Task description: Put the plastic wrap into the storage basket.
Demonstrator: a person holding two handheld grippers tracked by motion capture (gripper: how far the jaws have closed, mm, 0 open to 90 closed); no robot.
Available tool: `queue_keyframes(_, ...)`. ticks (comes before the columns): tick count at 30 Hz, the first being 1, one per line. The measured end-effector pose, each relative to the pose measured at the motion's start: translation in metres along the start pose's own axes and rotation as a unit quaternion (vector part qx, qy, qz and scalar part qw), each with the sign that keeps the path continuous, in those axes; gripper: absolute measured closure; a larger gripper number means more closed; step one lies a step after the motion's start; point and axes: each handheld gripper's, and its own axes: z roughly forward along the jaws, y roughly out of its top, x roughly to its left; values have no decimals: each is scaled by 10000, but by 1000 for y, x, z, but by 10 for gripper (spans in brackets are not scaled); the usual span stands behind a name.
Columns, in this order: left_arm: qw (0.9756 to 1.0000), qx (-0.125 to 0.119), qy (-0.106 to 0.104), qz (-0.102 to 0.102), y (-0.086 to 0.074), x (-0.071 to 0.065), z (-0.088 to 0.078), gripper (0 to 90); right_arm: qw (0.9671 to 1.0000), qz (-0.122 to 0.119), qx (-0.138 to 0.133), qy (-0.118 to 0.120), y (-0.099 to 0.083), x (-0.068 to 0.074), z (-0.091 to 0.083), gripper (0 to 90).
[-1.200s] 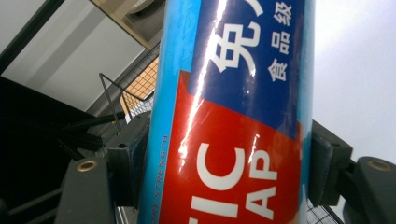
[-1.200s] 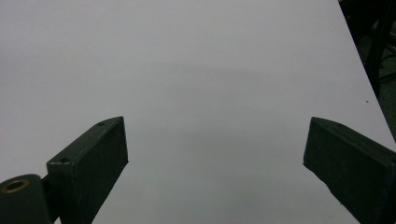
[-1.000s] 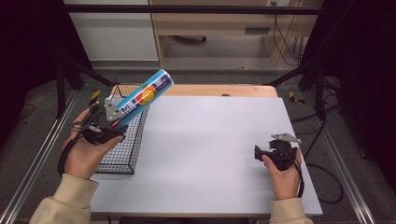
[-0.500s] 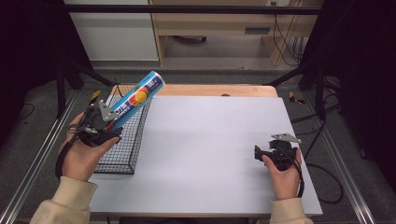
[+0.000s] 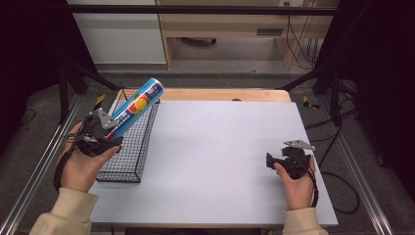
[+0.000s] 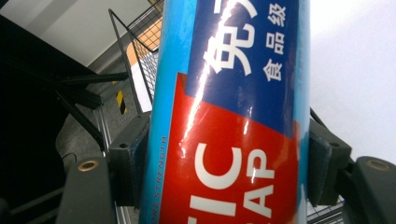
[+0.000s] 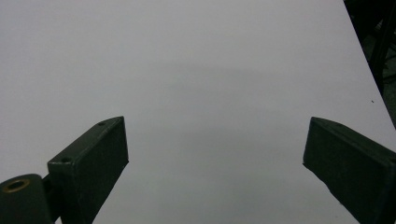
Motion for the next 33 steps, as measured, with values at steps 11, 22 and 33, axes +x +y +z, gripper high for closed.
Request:
queue_keyframes(11, 9993, 364, 52, -53, -2, 0, 7, 306, 10000, -18, -7, 78, 0, 2, -1, 70)
queue_keyframes(22, 9967, 788, 98, -147, -2, 2, 16, 307, 9999, 53, -7, 157, 0, 0, -1, 69)
queue_keyframes(33, 9929, 1131, 156, -332, -8, 3, 30, 308, 9998, 52, -7, 214, 0, 1, -1, 70)
